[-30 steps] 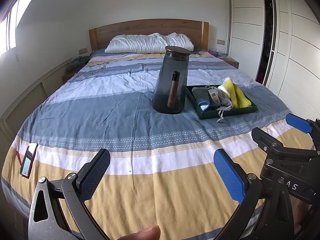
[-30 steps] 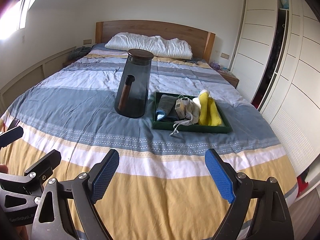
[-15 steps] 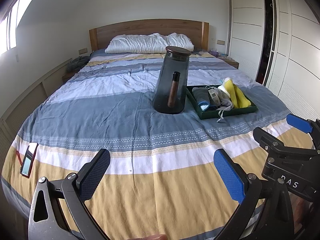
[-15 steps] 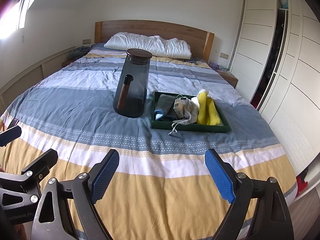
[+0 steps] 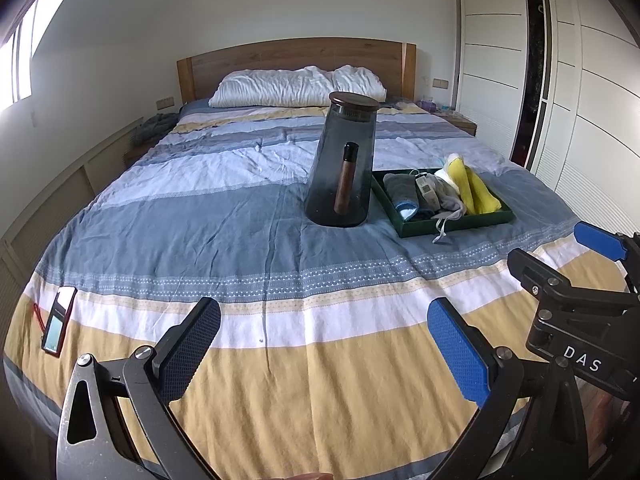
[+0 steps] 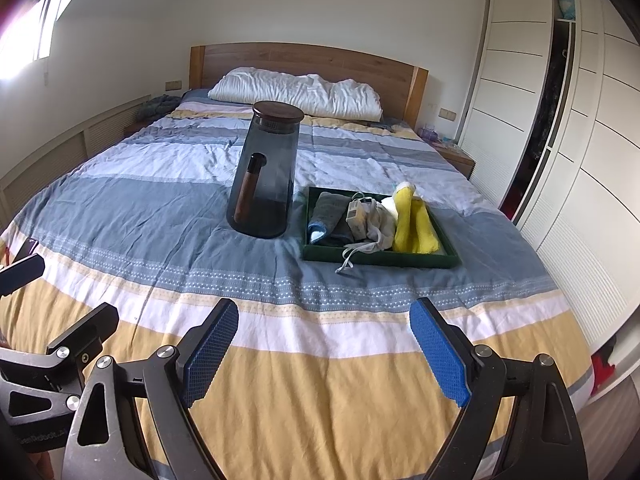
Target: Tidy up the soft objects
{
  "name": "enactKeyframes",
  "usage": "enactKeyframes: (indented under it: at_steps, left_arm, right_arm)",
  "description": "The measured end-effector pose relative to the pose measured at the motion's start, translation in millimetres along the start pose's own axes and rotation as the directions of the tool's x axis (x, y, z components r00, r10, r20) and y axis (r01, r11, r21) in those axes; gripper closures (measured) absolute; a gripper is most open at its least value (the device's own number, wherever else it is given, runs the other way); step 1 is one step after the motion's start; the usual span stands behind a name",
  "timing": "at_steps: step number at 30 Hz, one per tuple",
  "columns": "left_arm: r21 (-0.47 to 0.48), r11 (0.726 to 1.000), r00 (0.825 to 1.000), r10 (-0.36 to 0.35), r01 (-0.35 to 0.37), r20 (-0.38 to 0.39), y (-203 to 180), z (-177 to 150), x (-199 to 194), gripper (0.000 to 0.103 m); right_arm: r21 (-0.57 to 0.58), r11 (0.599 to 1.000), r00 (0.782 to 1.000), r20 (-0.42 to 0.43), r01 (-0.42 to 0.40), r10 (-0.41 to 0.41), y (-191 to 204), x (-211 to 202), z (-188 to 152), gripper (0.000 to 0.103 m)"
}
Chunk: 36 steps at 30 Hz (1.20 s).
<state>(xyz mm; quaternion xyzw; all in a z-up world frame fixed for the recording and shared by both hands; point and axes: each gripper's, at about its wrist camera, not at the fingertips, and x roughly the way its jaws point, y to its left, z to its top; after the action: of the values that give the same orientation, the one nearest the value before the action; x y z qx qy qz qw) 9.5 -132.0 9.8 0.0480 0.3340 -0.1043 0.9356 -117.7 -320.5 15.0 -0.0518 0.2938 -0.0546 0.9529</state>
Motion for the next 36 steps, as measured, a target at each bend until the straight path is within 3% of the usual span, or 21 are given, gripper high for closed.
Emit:
enactKeyframes:
  at_steps: [36]
  left_arm:
    - [0.002, 1.0, 1.0, -0.011, 0.011, 0.003, -1.1, 1.0, -1.8, 0.001]
  right_arm:
    - [-0.006, 1.0, 1.0, 0.004, -0.003, 0.003, -1.0, -2.6, 1.5, 0.014]
